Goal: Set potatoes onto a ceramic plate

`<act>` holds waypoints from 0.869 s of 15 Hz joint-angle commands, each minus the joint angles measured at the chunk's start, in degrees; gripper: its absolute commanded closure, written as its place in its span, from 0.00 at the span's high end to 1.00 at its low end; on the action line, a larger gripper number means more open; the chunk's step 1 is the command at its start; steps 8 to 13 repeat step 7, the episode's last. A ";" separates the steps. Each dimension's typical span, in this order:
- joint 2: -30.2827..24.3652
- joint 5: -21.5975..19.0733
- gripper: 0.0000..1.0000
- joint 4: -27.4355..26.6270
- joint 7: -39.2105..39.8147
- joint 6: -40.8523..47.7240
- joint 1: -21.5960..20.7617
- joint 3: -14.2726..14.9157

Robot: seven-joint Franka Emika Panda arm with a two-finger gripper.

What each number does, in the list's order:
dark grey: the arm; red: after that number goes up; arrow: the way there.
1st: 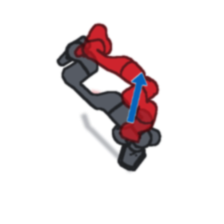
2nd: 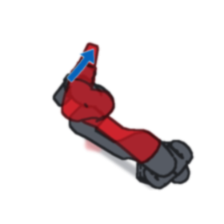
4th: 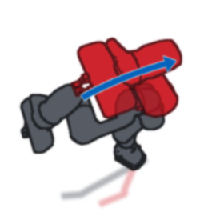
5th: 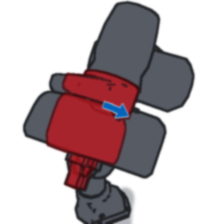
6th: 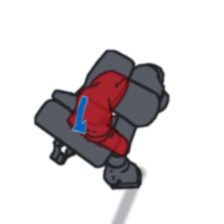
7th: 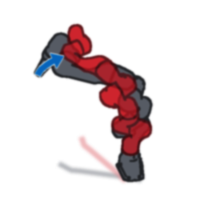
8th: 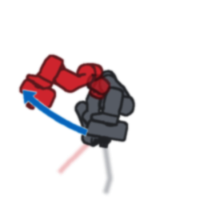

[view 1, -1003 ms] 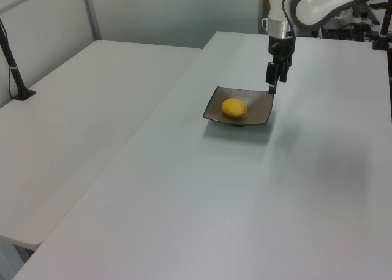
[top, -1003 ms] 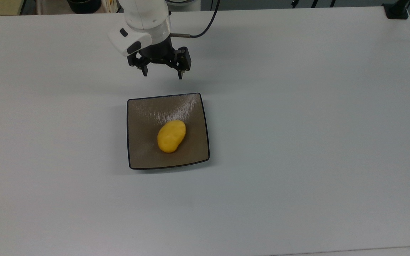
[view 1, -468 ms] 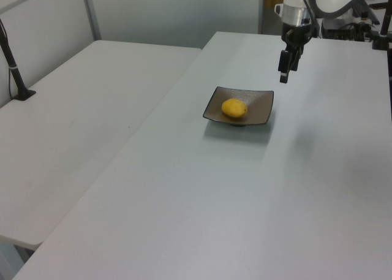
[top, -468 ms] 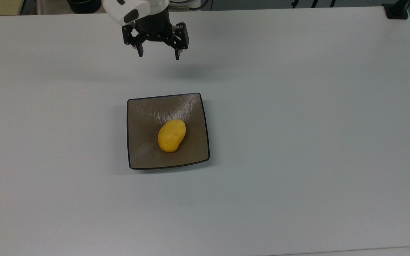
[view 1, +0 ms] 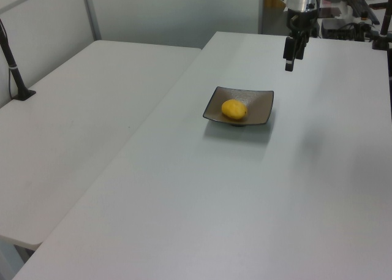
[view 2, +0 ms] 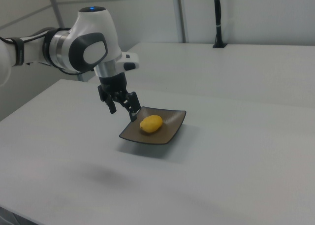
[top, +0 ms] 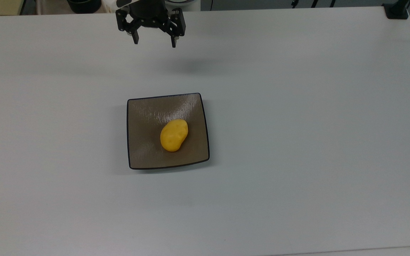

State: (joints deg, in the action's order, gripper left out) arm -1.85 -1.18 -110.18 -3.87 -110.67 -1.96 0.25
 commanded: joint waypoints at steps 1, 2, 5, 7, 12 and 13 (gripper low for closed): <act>0.00 0.65 1.00 0.41 -0.09 1.43 -1.21 0.90; 0.00 0.65 1.00 0.41 0.00 1.51 -1.21 0.90; 0.00 0.65 1.00 0.41 0.09 1.43 -1.12 0.90; -0.08 0.65 1.00 0.41 0.26 1.51 -1.12 0.90; -0.08 0.65 1.00 0.41 0.26 1.51 -1.12 0.90; -0.08 0.65 1.00 0.41 0.26 1.51 -1.12 0.90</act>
